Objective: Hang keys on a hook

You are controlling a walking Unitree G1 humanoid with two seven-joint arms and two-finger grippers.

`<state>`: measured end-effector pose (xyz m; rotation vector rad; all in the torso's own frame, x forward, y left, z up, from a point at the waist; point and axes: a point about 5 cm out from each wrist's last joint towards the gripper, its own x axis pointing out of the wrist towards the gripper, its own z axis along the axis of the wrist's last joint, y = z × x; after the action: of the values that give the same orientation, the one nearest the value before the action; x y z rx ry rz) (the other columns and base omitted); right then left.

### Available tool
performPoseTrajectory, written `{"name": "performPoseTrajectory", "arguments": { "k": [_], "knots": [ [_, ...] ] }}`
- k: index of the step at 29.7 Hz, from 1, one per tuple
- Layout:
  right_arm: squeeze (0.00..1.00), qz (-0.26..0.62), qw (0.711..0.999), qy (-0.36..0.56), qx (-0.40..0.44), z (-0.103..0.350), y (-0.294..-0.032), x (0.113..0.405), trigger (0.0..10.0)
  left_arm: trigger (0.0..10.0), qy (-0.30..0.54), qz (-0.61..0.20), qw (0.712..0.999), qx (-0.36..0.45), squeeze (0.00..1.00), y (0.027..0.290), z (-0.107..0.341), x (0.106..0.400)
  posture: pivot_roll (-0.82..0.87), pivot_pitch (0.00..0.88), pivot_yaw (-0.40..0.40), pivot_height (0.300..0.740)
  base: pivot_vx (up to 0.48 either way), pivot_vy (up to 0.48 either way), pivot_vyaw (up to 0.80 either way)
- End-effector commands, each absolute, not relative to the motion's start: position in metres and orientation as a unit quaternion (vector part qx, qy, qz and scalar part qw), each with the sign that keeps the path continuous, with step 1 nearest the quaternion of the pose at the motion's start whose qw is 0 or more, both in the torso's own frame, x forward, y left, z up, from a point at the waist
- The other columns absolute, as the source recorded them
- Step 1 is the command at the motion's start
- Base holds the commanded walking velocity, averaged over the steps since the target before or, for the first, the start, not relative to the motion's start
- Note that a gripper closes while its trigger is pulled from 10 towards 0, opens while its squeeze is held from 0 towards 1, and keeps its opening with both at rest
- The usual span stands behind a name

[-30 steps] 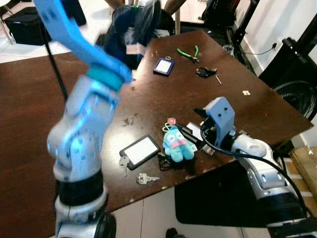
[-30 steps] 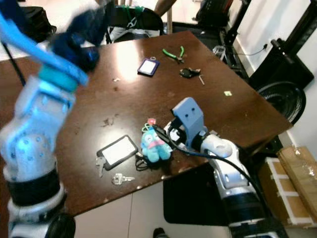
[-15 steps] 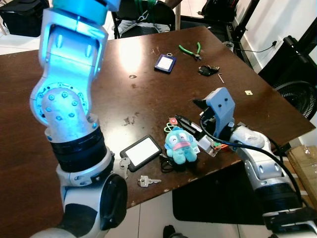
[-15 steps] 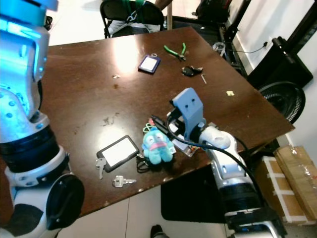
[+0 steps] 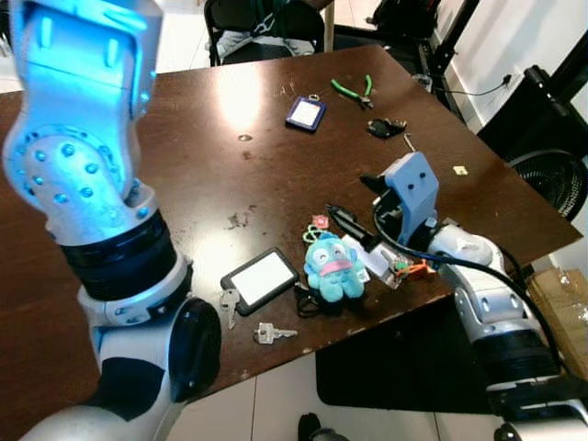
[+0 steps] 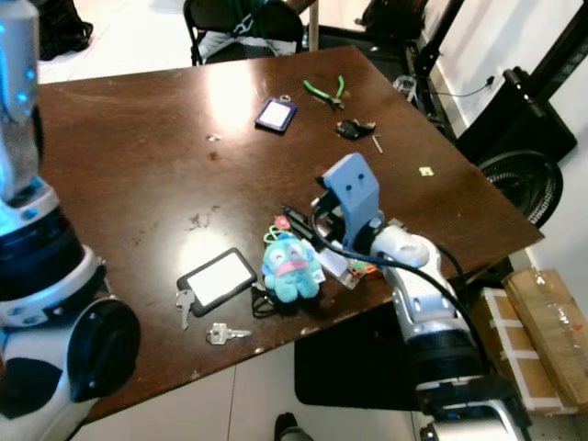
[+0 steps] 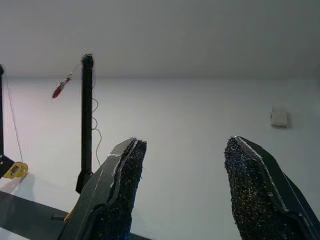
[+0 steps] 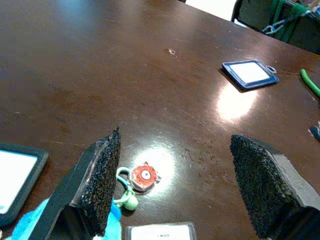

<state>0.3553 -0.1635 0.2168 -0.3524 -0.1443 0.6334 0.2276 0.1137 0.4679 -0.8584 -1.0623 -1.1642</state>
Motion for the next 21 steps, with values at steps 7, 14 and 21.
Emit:
{"name": "performPoseTrajectory", "arguments": {
  "k": [7,14,21],
  "knots": [
    [0.00,0.304,0.936,-0.070,-0.167,0.218,-0.170,0.357,10.0,10.0,-0.482,-0.517,0.617,-0.346,0.00,0.122,0.464,0.217,-0.10,0.161,0.002,0.740,0.000,0.000,0.00],
    [0.00,0.299,0.937,-0.071,-0.165,0.219,-0.172,0.357,10.0,10.0,-0.485,-0.516,0.620,-0.337,0.00,0.127,0.459,0.214,-0.10,0.160,0.006,0.740,0.000,0.000,0.00],
    [0.00,0.298,0.937,-0.071,-0.165,0.219,-0.172,0.357,10.0,10.0,-0.490,-0.514,0.622,-0.330,0.00,0.133,0.451,0.211,-0.10,0.160,0.003,0.740,0.000,0.000,0.00]
  ]
}}
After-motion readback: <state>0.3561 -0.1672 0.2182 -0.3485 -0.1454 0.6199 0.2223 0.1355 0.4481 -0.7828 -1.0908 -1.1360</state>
